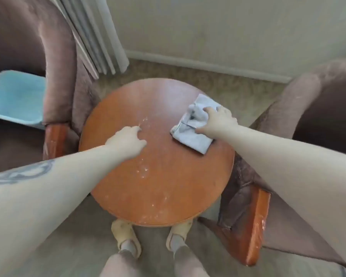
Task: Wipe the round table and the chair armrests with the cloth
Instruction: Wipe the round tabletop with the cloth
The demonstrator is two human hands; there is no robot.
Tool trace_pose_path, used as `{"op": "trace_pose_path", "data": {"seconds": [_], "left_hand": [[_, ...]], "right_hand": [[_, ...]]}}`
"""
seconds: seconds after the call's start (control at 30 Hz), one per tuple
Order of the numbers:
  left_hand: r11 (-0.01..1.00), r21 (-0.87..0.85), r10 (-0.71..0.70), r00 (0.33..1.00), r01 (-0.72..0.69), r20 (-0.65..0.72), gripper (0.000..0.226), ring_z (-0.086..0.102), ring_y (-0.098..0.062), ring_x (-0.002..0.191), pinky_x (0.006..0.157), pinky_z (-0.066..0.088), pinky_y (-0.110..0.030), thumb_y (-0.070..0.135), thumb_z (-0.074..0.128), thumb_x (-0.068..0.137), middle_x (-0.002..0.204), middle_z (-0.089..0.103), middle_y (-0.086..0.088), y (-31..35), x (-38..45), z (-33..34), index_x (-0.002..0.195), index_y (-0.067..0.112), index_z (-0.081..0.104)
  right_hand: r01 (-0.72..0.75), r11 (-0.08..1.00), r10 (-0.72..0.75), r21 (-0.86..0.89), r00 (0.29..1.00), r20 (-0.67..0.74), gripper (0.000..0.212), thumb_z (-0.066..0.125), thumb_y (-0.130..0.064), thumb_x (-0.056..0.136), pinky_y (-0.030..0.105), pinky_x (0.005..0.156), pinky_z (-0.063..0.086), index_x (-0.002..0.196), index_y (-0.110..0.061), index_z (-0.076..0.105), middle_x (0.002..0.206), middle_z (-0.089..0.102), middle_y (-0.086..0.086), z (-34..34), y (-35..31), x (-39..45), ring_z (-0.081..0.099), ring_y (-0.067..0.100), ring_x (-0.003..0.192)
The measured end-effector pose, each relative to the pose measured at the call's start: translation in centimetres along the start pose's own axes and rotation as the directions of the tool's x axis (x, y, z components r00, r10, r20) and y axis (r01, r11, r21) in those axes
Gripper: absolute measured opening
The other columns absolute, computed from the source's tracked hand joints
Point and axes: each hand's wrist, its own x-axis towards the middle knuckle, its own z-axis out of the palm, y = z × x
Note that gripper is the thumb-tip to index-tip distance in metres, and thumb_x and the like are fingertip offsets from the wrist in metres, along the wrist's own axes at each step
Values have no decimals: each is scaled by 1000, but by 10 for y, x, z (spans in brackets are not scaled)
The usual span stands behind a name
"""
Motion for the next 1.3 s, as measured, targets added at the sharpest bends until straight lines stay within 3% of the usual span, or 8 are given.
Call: {"op": "trace_pose_path", "data": {"seconds": [0.23,0.37,0.6,0.7,0.8,0.97,1.17,1.3], "left_hand": [[981,-79,-184,979,177,-91,57,20,-27,143,115,20,-49,34,50,88,157,23,-4,-64,16,97,143,30,35],[942,-294,-221,959,162,-180,51,29,-24,139,115,23,-46,22,55,88,152,33,-1,-88,-17,124,137,27,45],[875,-463,-281,926,139,-251,45,45,-19,123,103,37,-52,13,58,86,149,38,6,-114,-39,127,128,29,54],[862,-498,-275,915,98,-296,45,44,-24,125,102,38,-54,15,56,88,150,34,9,-119,-34,118,129,33,52],[886,-462,-212,924,45,-317,48,30,-23,137,110,29,-54,16,55,88,152,31,6,-121,-23,114,133,32,47],[974,-227,-63,960,-1,-273,56,3,-21,147,119,2,-46,27,52,91,159,15,1,-135,-10,107,143,33,33],[999,9,53,972,-52,-230,61,-18,-22,145,115,-11,-46,43,39,94,160,-11,-1,-151,12,118,149,38,11],[988,144,87,974,-57,-209,64,-26,-24,143,113,-12,-50,56,16,92,158,-23,-2,-159,21,125,148,38,-10]], "right_hand": [[-169,967,156,190,985,79,113,58,-86,52,64,113,9,146,-45,13,160,-7,11,84,5,90,-14,37,145],[-195,959,239,205,947,-216,85,60,-71,62,69,103,21,136,-37,35,156,15,11,126,-28,83,6,32,144],[688,657,-749,-307,640,-170,45,64,-29,63,58,90,40,107,-25,52,119,59,10,150,61,9,54,36,111],[225,974,-212,-4,912,-352,67,61,-40,70,49,92,36,133,-39,37,112,55,7,141,46,18,49,34,102],[-119,980,166,162,935,-312,79,55,-61,69,47,98,30,143,-42,31,109,48,4,182,-47,-21,43,29,107],[358,910,-410,-206,851,-328,74,70,-56,51,44,110,19,108,-11,58,99,50,6,222,-35,-95,45,30,103],[-260,943,313,207,903,-294,78,60,-55,71,62,108,18,136,-21,33,150,30,12,228,-114,-70,22,32,140],[283,959,-263,21,913,-313,74,57,-44,73,60,104,28,143,-39,33,140,41,8,265,-108,-128,40,32,130]]}}
